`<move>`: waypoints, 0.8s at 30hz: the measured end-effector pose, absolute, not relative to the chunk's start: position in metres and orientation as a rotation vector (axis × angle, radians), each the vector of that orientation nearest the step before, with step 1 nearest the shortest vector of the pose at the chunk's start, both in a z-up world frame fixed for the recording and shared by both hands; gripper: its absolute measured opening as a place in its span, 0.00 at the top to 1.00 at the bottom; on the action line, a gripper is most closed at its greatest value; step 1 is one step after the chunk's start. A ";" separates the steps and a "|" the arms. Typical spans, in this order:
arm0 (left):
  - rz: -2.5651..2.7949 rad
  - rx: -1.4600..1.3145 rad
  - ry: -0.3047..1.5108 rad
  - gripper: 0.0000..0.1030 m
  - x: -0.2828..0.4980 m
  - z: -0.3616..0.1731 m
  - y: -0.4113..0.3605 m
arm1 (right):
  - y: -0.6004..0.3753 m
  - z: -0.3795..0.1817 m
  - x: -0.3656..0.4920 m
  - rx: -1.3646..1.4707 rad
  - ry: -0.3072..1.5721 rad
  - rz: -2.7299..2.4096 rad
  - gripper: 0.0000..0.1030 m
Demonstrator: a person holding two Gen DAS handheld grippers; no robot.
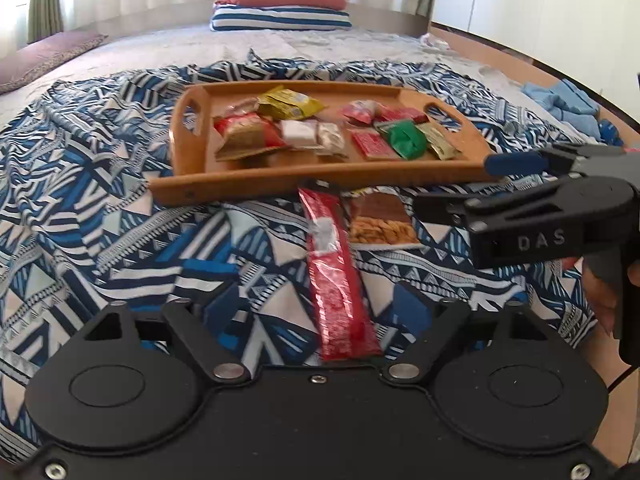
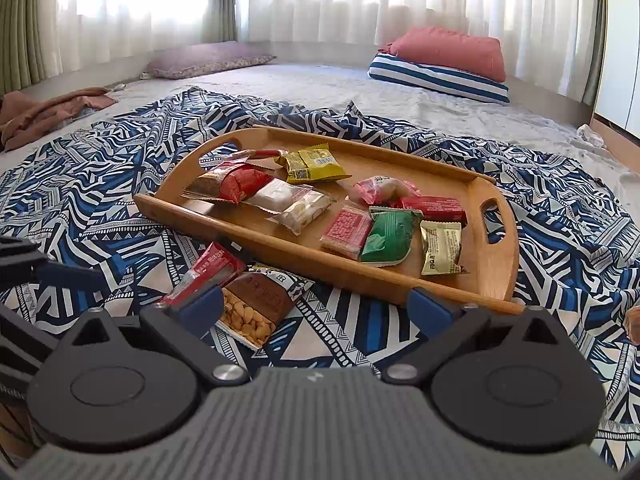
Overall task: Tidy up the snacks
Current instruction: 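Grasp the red stick packet with the left tool while the right tool approaches the nut packet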
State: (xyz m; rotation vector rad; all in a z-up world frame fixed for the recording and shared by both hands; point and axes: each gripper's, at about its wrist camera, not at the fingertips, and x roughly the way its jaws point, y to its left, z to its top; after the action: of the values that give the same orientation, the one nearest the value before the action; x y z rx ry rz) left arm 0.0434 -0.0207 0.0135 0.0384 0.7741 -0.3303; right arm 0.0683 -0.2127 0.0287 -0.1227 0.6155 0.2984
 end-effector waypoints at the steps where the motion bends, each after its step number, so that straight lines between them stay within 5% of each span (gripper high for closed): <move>1: -0.335 0.033 0.779 0.29 0.043 0.012 -0.022 | -0.213 0.028 0.069 -0.120 0.617 0.299 0.00; 11: -0.341 0.032 0.780 0.55 0.044 0.009 -0.034 | -0.212 0.021 0.069 -0.108 0.627 0.302 0.00; 13: -0.329 0.035 0.782 0.74 0.045 0.009 -0.035 | -0.212 0.020 0.069 -0.103 0.629 0.303 0.00; 24: -0.295 0.004 0.757 0.77 0.046 0.018 -0.025 | -0.209 0.016 0.075 -0.051 0.646 0.316 0.00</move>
State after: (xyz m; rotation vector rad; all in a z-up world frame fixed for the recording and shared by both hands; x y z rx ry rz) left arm 0.0465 -0.0245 0.0176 0.0044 0.7567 -0.2949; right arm 0.0754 -0.2091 0.0165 -0.0511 0.6458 0.3160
